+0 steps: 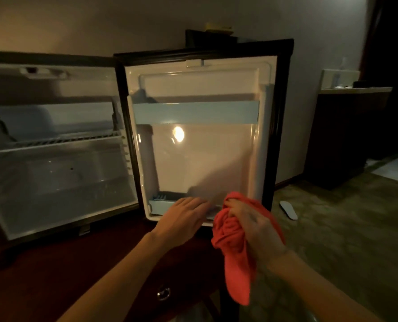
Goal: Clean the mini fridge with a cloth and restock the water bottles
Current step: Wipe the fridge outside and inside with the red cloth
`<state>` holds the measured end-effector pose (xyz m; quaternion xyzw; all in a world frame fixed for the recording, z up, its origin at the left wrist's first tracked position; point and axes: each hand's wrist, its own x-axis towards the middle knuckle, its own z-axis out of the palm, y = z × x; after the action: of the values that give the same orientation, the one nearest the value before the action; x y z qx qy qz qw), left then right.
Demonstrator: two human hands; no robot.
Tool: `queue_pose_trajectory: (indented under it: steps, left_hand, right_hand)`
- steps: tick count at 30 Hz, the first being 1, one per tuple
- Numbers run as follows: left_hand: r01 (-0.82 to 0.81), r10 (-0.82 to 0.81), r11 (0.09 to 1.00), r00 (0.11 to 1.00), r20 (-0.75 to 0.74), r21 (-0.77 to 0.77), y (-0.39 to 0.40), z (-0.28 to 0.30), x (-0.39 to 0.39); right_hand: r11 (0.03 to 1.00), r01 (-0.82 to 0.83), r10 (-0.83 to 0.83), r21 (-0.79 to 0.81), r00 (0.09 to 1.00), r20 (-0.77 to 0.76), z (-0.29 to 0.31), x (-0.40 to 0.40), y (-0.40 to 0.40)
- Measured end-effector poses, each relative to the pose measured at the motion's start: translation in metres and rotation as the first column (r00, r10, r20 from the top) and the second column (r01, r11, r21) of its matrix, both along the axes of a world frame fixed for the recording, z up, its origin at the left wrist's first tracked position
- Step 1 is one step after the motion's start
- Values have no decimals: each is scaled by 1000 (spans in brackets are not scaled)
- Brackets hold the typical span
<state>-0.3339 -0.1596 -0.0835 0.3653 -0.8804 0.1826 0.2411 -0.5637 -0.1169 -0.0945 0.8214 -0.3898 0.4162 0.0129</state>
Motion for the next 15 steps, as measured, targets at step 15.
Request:
queue_pose_trajectory:
  steps: [15]
  left_hand:
    - [-148,154,986,985,-77,75,-15,3,62]
  right_hand:
    - [970,47,-145,240,900,410,75,73,-5]
